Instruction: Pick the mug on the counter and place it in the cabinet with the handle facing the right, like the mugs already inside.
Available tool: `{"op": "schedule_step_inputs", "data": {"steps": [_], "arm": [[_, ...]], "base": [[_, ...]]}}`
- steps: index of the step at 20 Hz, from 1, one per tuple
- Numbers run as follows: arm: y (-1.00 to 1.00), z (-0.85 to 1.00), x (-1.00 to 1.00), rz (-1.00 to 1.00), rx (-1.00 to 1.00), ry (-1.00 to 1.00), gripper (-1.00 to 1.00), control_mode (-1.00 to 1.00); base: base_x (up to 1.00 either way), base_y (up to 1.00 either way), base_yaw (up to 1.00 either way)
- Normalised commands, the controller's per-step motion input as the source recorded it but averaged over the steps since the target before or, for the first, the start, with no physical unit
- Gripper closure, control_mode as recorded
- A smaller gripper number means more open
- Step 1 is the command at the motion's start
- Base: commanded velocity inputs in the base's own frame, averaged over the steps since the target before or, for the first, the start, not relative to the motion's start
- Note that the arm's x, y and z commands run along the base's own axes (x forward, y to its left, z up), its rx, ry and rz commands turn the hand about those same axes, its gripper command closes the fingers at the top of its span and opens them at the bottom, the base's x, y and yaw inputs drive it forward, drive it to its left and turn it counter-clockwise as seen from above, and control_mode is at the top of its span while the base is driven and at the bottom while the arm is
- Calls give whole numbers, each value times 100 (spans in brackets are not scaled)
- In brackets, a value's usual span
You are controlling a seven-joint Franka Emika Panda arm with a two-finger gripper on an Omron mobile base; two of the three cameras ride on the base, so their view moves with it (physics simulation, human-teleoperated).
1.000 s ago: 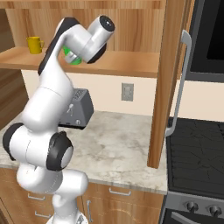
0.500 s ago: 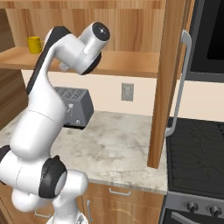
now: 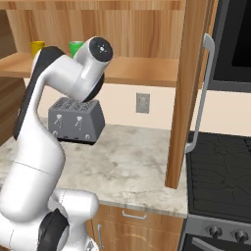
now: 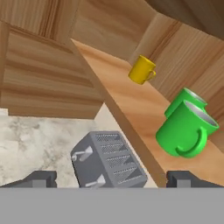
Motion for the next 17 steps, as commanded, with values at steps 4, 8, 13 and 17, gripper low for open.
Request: {"op": "schedule_step_inputs", "data": {"steps": [4, 8, 13, 17], "arm": [[0, -15, -60, 0, -2, -7, -100, -100], [0, -20, -46, 0, 0, -2, -100, -100], [0, -27, -42, 0, 0, 0, -100, -100], [0, -25, -44, 0, 0, 0, -100, -100]], "base": [[0, 0, 0], [0, 0, 0], [0, 0, 0], [0, 0, 0]]}}
